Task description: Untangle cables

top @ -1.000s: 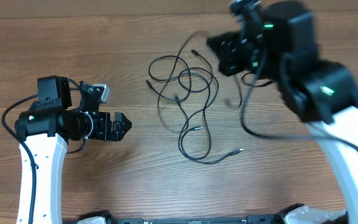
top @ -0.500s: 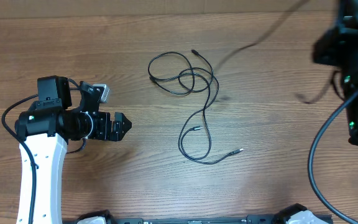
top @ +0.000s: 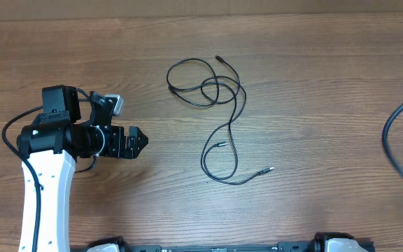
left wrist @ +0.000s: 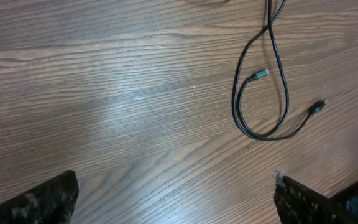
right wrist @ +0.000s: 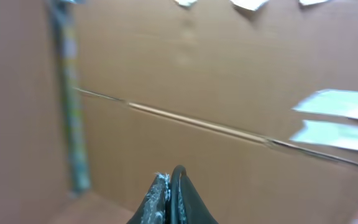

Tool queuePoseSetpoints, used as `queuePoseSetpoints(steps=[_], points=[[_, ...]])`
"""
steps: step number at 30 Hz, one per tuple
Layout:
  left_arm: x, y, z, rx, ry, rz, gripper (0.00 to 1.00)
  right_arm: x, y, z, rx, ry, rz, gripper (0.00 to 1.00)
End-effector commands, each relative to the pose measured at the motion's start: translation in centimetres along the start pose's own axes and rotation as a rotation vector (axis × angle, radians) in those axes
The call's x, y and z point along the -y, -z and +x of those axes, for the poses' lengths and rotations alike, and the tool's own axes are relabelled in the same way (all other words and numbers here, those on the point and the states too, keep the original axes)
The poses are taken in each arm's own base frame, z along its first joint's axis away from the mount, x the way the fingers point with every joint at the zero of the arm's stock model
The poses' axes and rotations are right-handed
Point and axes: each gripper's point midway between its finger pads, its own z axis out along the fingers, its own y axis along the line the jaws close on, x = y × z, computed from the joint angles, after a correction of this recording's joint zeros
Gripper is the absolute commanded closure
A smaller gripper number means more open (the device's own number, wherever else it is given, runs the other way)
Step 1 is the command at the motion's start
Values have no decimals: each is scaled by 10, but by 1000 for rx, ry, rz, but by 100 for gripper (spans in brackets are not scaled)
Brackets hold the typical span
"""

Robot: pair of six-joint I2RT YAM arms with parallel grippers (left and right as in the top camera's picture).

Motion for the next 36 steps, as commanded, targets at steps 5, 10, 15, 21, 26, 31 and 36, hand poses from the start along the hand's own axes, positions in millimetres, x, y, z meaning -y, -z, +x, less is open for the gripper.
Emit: queuePoseSetpoints(steps=[5,10,15,21,26,31,36], points=[[-1,-2,1,-4,15,1,0,0,-80,85,-304,-101,33,96],[-1,-2,1,-4,15,1,0,18,-130,181,-646,-195,145,96],[-1,-2,1,-4,15,1,0,43,-158,263,-937,-246,261,96],[-1,-2,1,-4,15,1,0,62,-172,339,-1199,-364,285,96],[-1,-2,1,-4,15,1,0,68,-178,367,-1277,-536,223,96],[-1,-2,1,-4,15,1,0,62,-181,386,-1325,-684,133,96],[-1,-2,1,-4,15,1,0,27,-189,401,-1333,-804,-188,96]])
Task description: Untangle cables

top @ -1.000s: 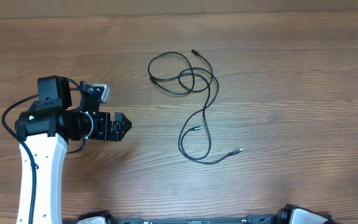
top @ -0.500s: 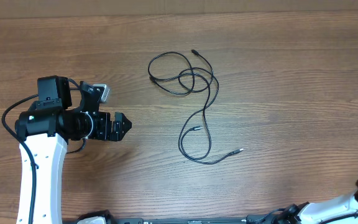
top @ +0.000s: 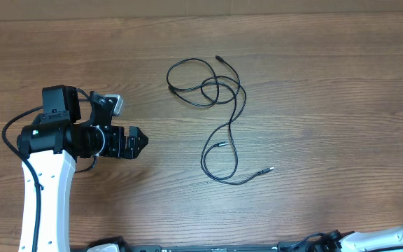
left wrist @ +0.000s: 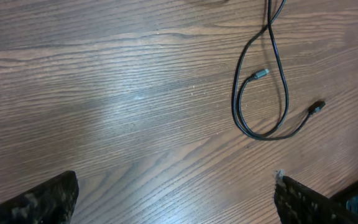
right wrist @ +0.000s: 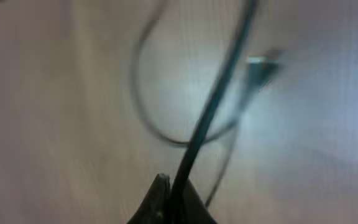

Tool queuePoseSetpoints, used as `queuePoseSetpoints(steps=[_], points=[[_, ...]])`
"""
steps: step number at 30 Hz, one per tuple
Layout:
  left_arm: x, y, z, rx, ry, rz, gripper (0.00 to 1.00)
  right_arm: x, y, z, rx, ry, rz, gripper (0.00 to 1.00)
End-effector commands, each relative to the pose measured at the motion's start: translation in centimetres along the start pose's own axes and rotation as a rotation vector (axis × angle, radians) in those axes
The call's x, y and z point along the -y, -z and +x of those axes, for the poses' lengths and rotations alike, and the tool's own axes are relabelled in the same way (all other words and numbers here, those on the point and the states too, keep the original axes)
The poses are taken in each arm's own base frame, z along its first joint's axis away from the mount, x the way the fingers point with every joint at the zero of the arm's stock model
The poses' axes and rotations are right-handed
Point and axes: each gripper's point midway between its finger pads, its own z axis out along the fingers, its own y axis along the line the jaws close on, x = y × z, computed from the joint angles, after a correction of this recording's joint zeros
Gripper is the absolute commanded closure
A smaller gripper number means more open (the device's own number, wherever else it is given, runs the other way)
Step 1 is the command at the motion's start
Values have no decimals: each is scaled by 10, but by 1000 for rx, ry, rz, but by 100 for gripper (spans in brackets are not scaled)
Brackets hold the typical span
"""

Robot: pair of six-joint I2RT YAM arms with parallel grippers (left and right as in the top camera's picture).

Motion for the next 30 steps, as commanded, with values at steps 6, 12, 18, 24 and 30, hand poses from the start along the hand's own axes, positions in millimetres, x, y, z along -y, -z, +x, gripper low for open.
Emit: queuePoseSetpoints(steps=[6,12,18,24,30], points=[[0,-2,1,-4,16,2,0,-7,-42,39,-180,66,-215,82],[0,-2,1,-4,16,1,0,7,-55,54,-227,75,-189,0],[0,-2,1,-4,16,2,0,4,-51,68,-285,124,-226,0],[0,-2,1,-4,16,2,0,16,-44,91,-375,162,-197,0],[0,-2,1,-4,16,2,0,15,-24,98,-368,198,-204,0]])
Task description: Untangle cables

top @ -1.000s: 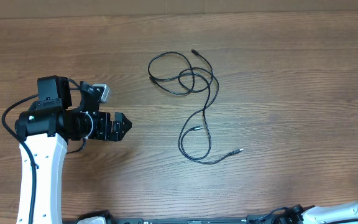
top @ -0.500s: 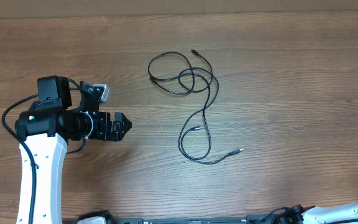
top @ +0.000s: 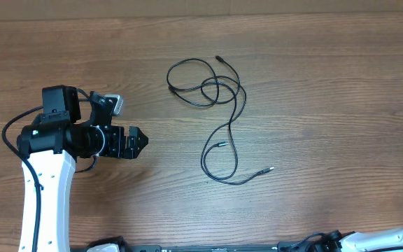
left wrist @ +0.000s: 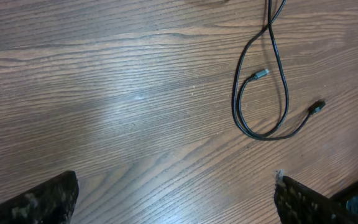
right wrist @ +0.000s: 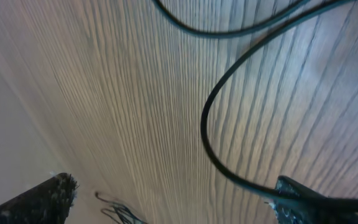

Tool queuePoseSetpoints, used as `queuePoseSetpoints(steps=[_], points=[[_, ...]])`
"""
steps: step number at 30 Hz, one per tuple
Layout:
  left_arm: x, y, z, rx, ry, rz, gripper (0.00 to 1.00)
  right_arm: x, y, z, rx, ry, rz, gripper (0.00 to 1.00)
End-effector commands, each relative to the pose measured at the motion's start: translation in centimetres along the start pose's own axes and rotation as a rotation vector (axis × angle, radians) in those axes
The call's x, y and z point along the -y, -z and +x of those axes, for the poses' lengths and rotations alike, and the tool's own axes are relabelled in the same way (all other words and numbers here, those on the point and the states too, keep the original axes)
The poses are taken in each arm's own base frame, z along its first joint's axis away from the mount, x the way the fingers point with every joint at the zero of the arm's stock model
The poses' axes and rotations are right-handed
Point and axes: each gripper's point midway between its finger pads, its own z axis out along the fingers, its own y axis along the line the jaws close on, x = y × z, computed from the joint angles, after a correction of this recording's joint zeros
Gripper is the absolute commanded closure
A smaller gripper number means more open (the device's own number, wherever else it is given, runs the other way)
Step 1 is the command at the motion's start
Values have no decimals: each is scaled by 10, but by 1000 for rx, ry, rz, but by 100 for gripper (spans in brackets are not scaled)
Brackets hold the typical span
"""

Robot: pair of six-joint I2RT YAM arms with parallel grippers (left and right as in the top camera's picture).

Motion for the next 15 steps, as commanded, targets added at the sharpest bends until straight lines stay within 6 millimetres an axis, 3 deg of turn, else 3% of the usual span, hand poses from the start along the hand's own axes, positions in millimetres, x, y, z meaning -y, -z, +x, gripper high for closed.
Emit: queuePoseSetpoints(steps=[1,8,12,15], points=[[0,-2,1,-3,15,2,0,-13,20,10,45,83,-24,0],[0,-2,1,-3,15,1,0,-37,72,37,205,193,-32,0],[0,-2,1,-3,15,1,0,-55,86,55,254,306,-48,0],[0,-2,1,-3,15,1,0,-79,87,76,244,469,-96,0]])
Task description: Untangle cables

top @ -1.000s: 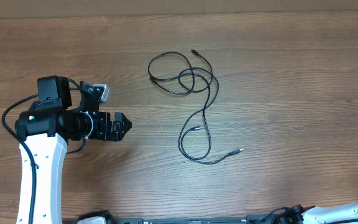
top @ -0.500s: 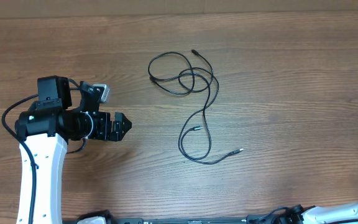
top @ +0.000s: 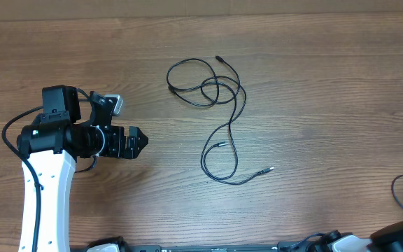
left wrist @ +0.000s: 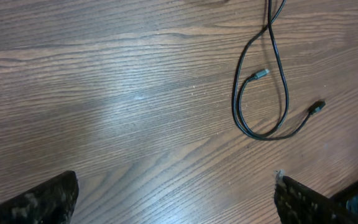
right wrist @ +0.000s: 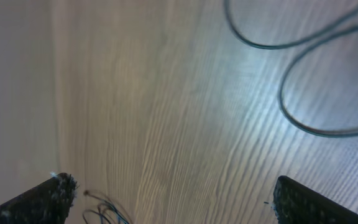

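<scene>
Thin black cables (top: 215, 91) lie tangled in loops at the middle of the wooden table, a long loop (top: 220, 157) trailing toward the front. The same loop (left wrist: 260, 102) with its plug ends shows in the left wrist view. My left gripper (top: 140, 140) hovers to the left of the tangle, open and holding nothing (left wrist: 176, 200). A thicker black cable (right wrist: 303, 118) lies loose at the right edge. My right gripper (right wrist: 176, 202) is open and apart from that cable, the tangle (right wrist: 104, 214) far off between its fingers.
The right arm's body (top: 399, 236) shows only at the front right corner. The table's back edge (top: 201, 15) runs along the top, with a cardboard wall behind it. Bare wood (top: 320, 119) separates the tangle from the thicker cable.
The right gripper has drawn back from the thicker cable, which crossed close by its finger and now lies apart on the wood. The arm's body now shows at the front right. The left arm is unmoved.
The right gripper was shut and aimed at the cardboard wall, a thick cable hanging at the right edge. Then it was shut on that cable above the table. Then it was open with the cable lying on the wood, and now stands farther back.
</scene>
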Tool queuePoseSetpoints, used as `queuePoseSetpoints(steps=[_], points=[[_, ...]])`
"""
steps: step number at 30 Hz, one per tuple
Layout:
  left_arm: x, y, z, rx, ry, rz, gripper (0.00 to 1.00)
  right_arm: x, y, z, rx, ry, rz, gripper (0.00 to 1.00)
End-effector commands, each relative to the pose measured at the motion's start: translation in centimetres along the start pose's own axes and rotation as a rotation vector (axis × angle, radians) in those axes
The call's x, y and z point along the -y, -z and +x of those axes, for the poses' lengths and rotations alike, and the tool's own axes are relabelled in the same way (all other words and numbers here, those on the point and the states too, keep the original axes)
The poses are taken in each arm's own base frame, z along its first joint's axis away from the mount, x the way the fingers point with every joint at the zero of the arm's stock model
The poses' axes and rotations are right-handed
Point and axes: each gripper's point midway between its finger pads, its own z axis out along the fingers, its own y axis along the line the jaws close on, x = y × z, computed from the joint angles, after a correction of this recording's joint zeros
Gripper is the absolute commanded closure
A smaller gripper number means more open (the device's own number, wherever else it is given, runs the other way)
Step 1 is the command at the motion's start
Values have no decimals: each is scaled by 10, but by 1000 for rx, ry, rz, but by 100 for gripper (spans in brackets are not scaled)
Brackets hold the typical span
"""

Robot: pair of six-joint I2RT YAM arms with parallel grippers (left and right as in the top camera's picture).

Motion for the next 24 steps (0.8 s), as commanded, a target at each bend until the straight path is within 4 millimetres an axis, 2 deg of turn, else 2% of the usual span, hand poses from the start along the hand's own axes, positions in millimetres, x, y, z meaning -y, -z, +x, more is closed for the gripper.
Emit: queuePoseSetpoints(steps=[1,3,7,8,10,12,17,24], points=[[0,-2,1,-3,16,1,0,-37,3,17,-7,209,-86,0],[0,-2,1,-3,16,1,0,-62,-3,33,-45,347,-148,0],[-1,-2,1,-3,15,1,0,-96,-22,67,-135,557,-197,0],[0,-2,1,-3,15,1,0,-106,-27,78,-162,614,-211,0],[-1,-2,1,-3,16,1,0,-134,-43,117,-247,785,-256,0],[0,-2,1,-3,16,1,0,-145,-51,133,-276,846,-260,0],[-1,-2,1,-3,15,1,0,-171,-71,187,-364,1030,-277,0],[0,-2,1,-3,16,1,0,-192,-93,248,-466,1197,-326,0]])
